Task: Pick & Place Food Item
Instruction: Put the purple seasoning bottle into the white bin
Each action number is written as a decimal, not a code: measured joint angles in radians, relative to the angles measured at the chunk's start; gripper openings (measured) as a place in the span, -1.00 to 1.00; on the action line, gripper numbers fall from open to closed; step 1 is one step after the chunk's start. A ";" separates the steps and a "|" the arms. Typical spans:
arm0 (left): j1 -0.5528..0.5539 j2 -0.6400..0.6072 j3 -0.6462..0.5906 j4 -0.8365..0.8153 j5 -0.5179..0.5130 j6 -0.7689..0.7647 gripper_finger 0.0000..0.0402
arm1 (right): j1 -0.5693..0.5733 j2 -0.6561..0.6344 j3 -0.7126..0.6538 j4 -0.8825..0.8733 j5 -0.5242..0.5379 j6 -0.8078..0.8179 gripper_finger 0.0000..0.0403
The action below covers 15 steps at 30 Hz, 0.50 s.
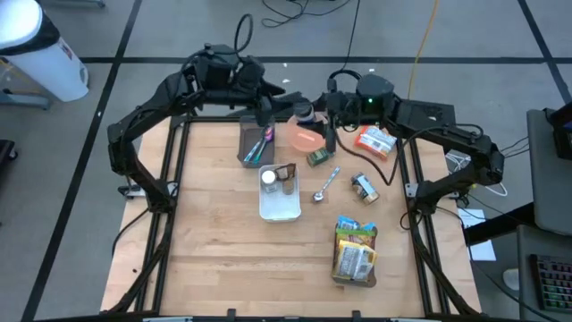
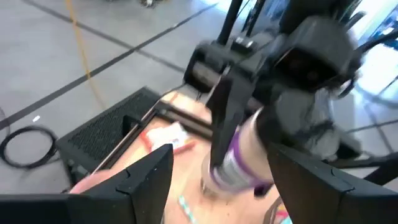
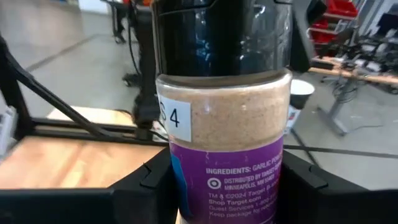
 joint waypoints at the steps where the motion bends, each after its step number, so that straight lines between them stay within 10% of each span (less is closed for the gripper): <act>1: -0.005 0.001 0.000 -0.013 -0.006 0.001 0.30 | 0.004 -0.001 0.000 -0.006 0.017 -0.018 -0.14; 15: -0.174 -0.005 0.000 -0.098 -0.183 0.498 0.23 | -0.001 -0.001 0.000 -0.095 -0.097 0.036 -0.14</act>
